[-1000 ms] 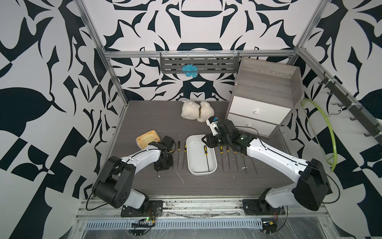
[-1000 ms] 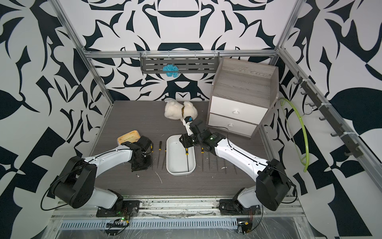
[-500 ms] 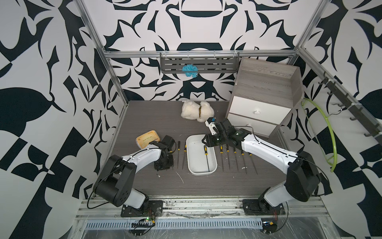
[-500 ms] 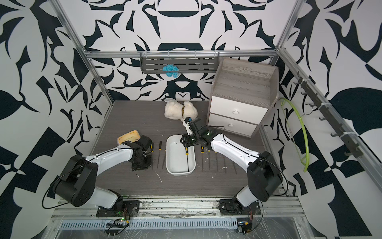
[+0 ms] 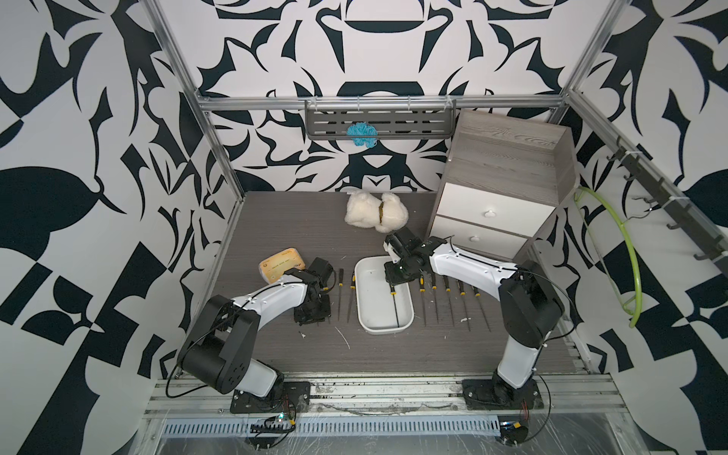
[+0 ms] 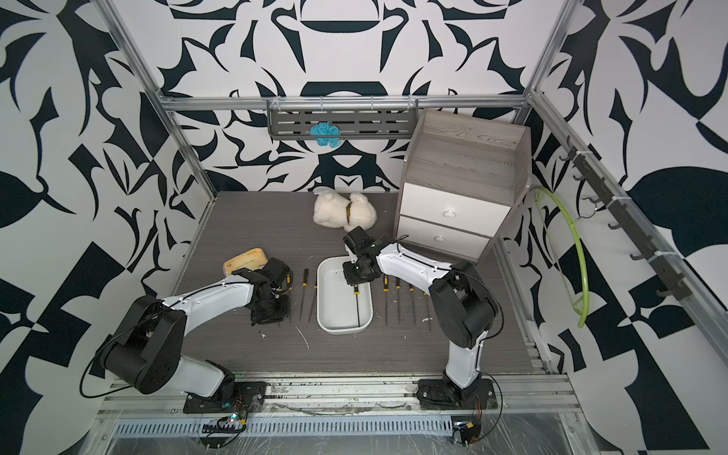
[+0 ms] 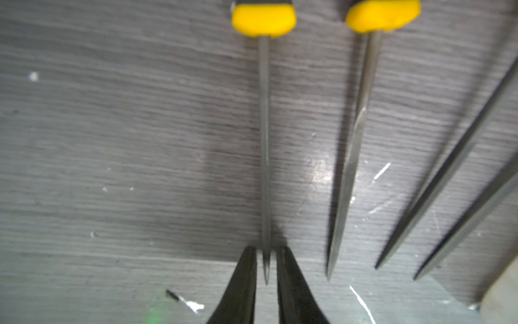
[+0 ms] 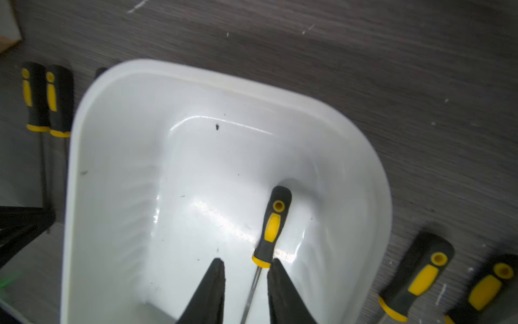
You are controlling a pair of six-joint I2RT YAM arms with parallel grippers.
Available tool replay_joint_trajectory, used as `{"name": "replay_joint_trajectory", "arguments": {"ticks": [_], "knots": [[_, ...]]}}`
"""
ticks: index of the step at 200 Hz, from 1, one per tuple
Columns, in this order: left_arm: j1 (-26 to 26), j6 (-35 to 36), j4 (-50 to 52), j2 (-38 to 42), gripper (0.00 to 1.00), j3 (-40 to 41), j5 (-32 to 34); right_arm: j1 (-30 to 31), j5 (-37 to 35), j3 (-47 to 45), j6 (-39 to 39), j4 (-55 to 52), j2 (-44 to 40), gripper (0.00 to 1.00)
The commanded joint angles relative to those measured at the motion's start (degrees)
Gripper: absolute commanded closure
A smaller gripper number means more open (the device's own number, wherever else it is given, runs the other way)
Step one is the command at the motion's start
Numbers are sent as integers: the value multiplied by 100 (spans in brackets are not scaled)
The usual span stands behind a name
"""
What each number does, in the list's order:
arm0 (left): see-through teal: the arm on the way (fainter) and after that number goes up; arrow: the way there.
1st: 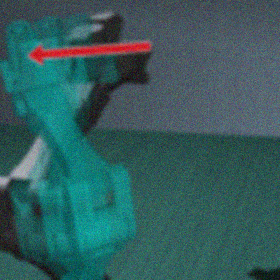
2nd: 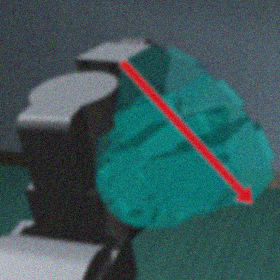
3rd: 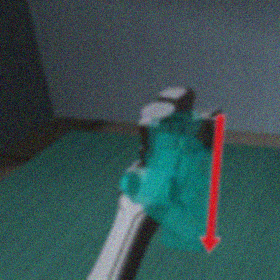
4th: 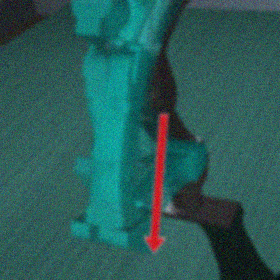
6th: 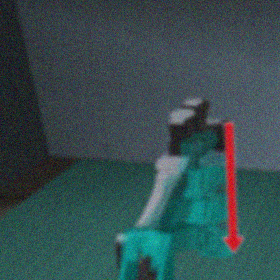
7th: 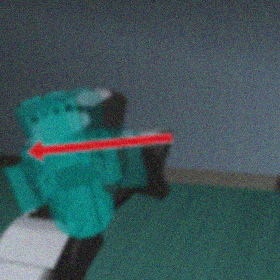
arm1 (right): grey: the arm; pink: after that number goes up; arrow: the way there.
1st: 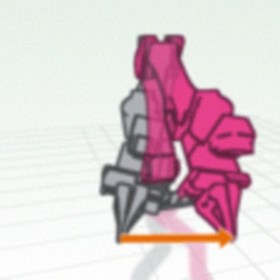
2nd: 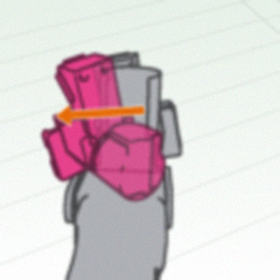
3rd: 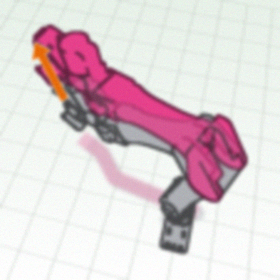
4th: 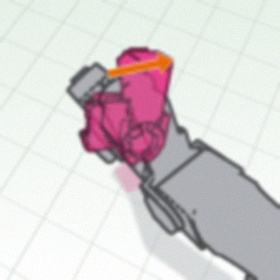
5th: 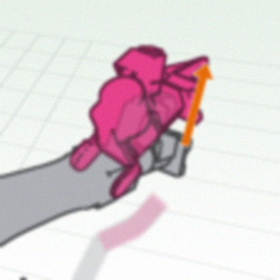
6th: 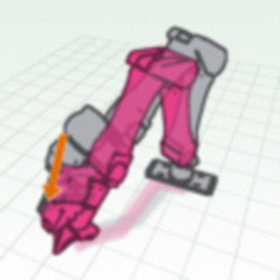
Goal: Take the file tool out of the storage box
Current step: Place the file tool at the center of the board, then pick up the file tool from the storage box.
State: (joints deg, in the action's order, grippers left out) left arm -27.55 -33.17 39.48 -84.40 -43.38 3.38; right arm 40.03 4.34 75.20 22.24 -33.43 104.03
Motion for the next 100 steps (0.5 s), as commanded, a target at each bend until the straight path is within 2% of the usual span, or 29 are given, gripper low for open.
{"name": "replay_joint_trajectory", "arguments": {"ticks": [1, 16, 29, 37, 67, 100], "knots": [[-4, -21, 146, 239, 74, 0, -6, 202, -784, 422, -121, -419, 27, 69], [-55, -94, 180, 443, 55, 18, -37, 357, -1162, 674, -175, -690, 263, 69], [-130, -158, 219, 705, 47, 23, -40, 470, -1437, 817, -154, -833, 421, 69], [-153, -203, 279, 929, 46, 19, 17, 520, -1747, 886, -131, -902, 505, 69], [-167, -331, 493, 1644, 45, -82, 197, 567, -2030, 1049, 7, -1102, 769, 68], [-172, -297, -559, 2251, 44, 87, -725, 567, -1905, 1166, 62, -1078, 1059, 67]]}}
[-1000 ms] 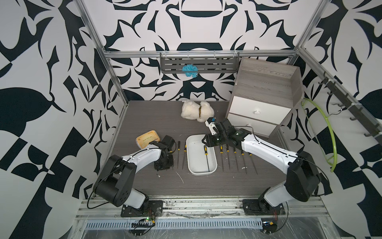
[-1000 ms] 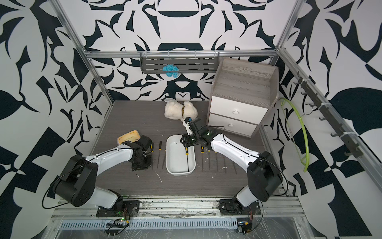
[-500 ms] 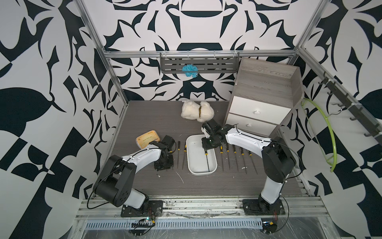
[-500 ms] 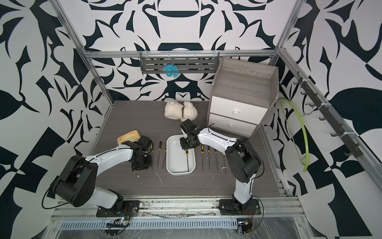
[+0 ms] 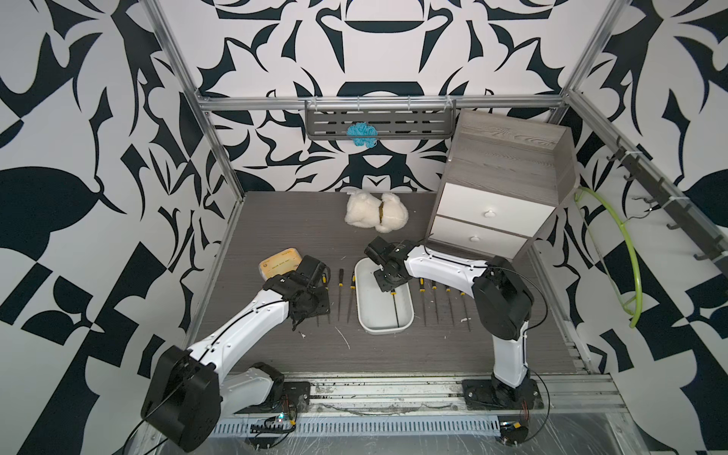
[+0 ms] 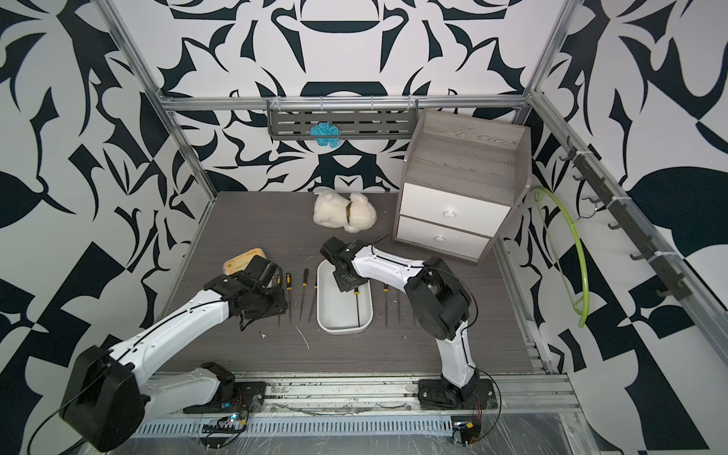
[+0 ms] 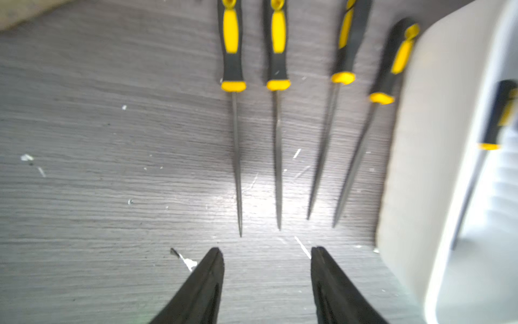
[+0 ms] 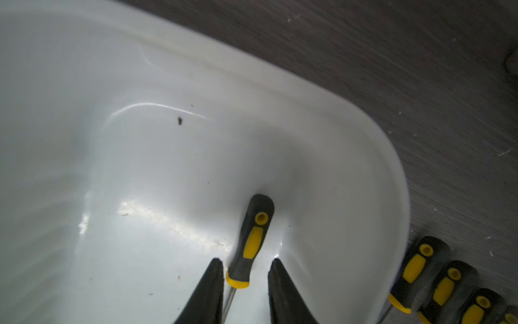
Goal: Take the file tool out of the storage box
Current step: Pick up the file tool from the storage box.
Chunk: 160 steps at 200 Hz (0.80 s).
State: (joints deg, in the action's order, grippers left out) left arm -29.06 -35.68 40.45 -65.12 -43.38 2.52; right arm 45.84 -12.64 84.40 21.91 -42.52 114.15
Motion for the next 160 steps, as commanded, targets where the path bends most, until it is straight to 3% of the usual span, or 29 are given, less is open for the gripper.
{"name": "replay_joint_trajectory", "arguments": {"ticks": [1, 54, 82, 116, 148, 160], "knots": [[-21, -49, -693, 328, 44, 98, -657, -14, -205, 249, 99, -169, 51, 67], [-21, -95, -2057, 381, 43, 430, -2086, -56, 474, 258, 144, 121, 353, 66], [-21, -50, -2202, 368, 43, 523, -2142, -67, 664, 366, 137, 130, 538, 68], [-21, 9, -2439, 304, 43, 619, -2335, -67, 711, 331, 173, 176, 503, 81], [-21, 9, -2503, 256, 43, 672, -2394, -80, 685, 384, 150, 27, 537, 82], [-21, 34, -2506, 254, 43, 681, -2406, -76, 706, 453, 124, -93, 572, 77]]}}
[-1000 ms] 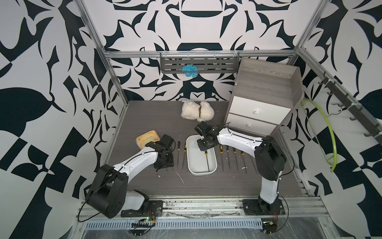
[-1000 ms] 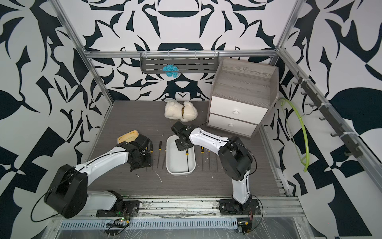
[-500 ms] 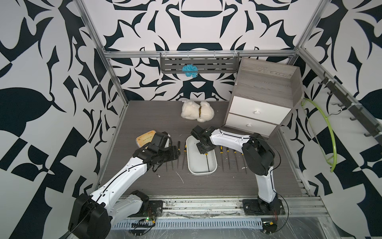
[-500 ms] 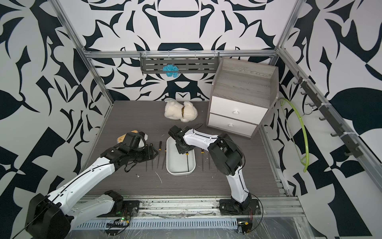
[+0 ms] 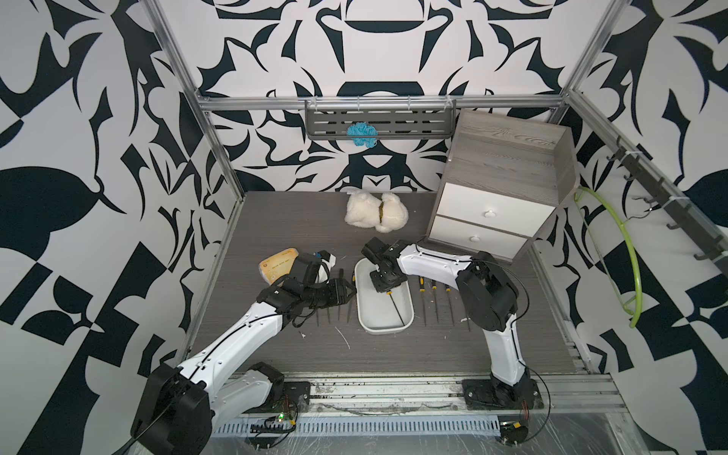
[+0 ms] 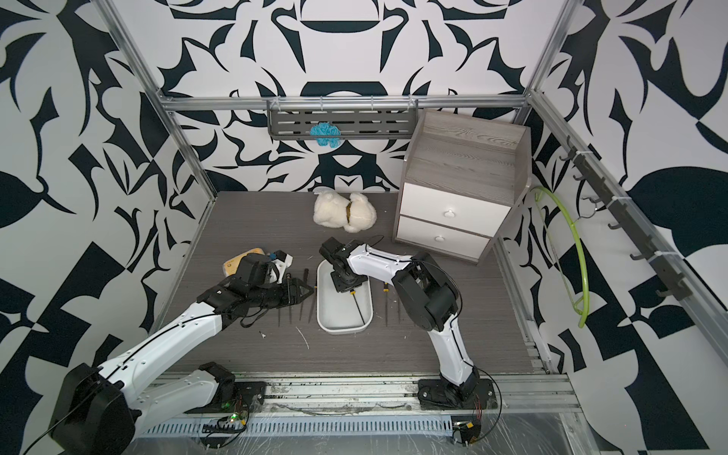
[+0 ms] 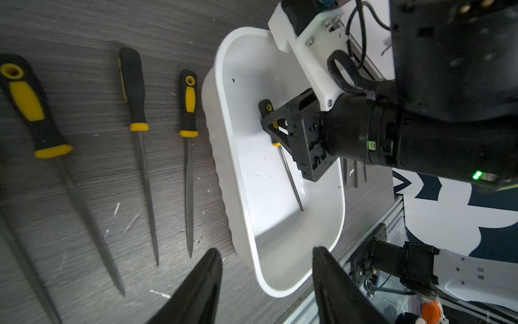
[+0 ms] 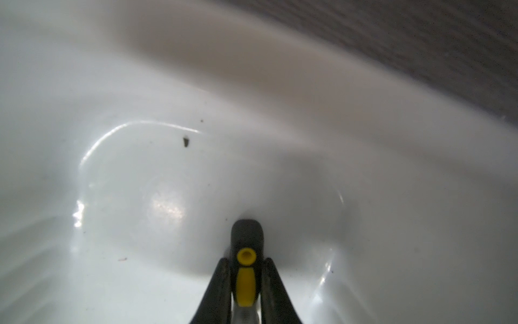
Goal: Take the file tool out of the storage box
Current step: Pick up the file tool from the storage box.
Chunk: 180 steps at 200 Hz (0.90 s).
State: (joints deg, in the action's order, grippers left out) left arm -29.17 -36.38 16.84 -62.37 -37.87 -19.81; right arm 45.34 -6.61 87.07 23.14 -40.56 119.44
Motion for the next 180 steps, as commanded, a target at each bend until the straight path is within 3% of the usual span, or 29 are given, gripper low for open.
{"name": "replay_joint_trajectory", "arguments": {"ticks": [1, 13, 62, 139, 180], "knots": [[-10, 105, -146, -21, 43, 130, -172, -25, 92, 196, 0, -301, 48, 77], [-10, 105, -139, -8, 42, 140, -159, -25, 33, 222, -11, -368, 62, 76], [-10, 76, -406, 90, 42, 231, -421, -26, 314, 149, -157, -21, -108, 92], [-10, -376, -2051, 259, 41, 693, -1504, -116, 1174, -459, -130, 1415, -1697, 98], [-10, -291, -2882, 407, 40, 932, -1934, -496, 2069, -1147, 223, 2498, -2598, 99]]}}
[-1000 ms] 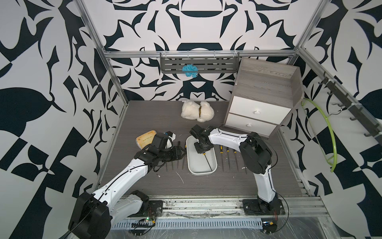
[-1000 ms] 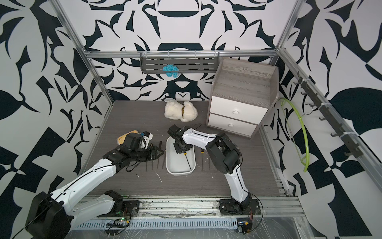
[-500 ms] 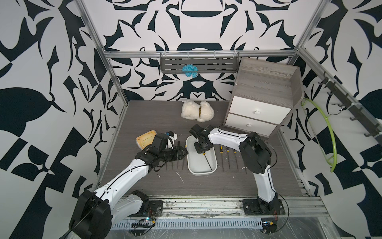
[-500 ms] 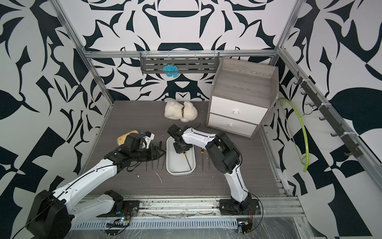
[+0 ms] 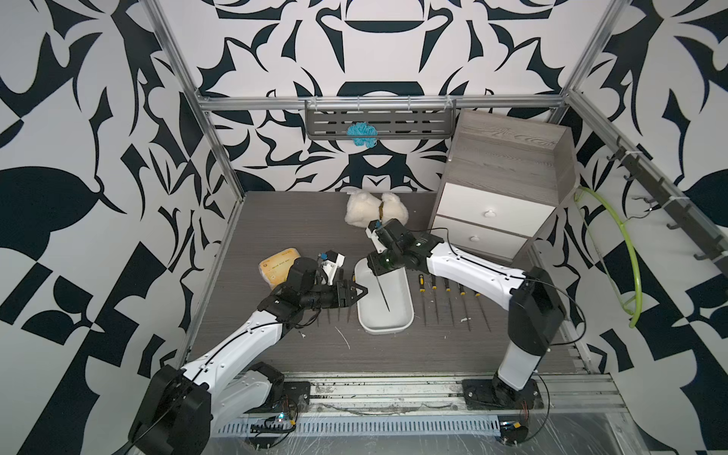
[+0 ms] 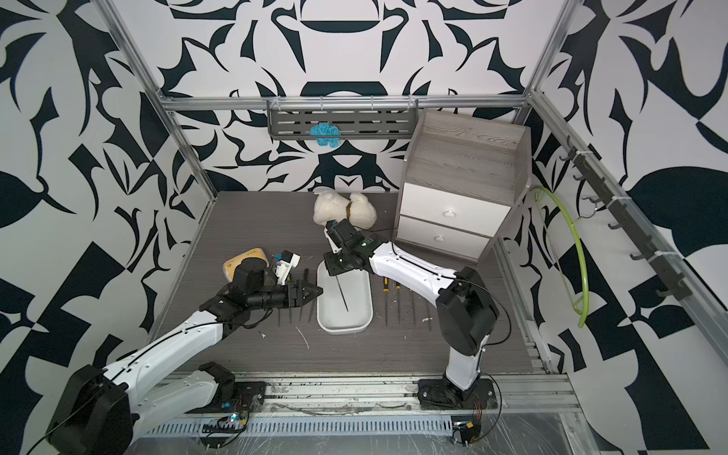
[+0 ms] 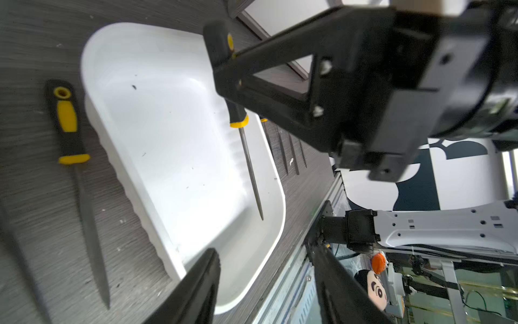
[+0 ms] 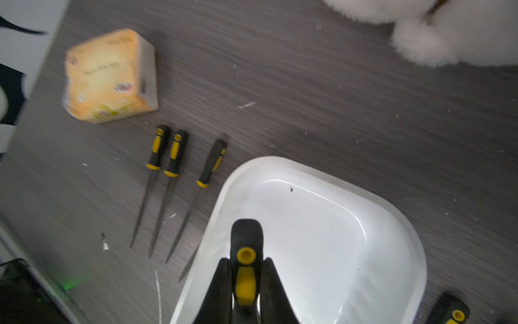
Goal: Take the file tool out of the storage box
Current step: Pick up the file tool from the storage box.
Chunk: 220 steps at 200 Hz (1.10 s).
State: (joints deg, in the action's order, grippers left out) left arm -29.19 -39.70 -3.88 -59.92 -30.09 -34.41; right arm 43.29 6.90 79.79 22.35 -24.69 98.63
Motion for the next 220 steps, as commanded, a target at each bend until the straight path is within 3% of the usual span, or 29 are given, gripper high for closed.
{"name": "replay_joint_trajectory", "arguments": {"ticks": [1, 35, 68, 158, 220], "knots": [[-8, 42, -844, 164, 40, 162, -489, -301, 744, -446, 325, 956, -545, 100], [-198, -182, -1958, 77, 37, 488, -613, -803, 1631, -1542, 1216, 2491, -1263, 100], [-649, 18, -1803, -329, 37, 258, -480, -830, 1667, -2060, 1505, 3156, -1695, 100], [-1010, 156, -1631, -774, 38, 20, -339, -817, 1792, -2527, 1867, 3897, -1828, 100], [-1093, 129, -1678, -1034, 45, -68, -381, -661, 1715, -2583, 1933, 4123, -1657, 100]]}}
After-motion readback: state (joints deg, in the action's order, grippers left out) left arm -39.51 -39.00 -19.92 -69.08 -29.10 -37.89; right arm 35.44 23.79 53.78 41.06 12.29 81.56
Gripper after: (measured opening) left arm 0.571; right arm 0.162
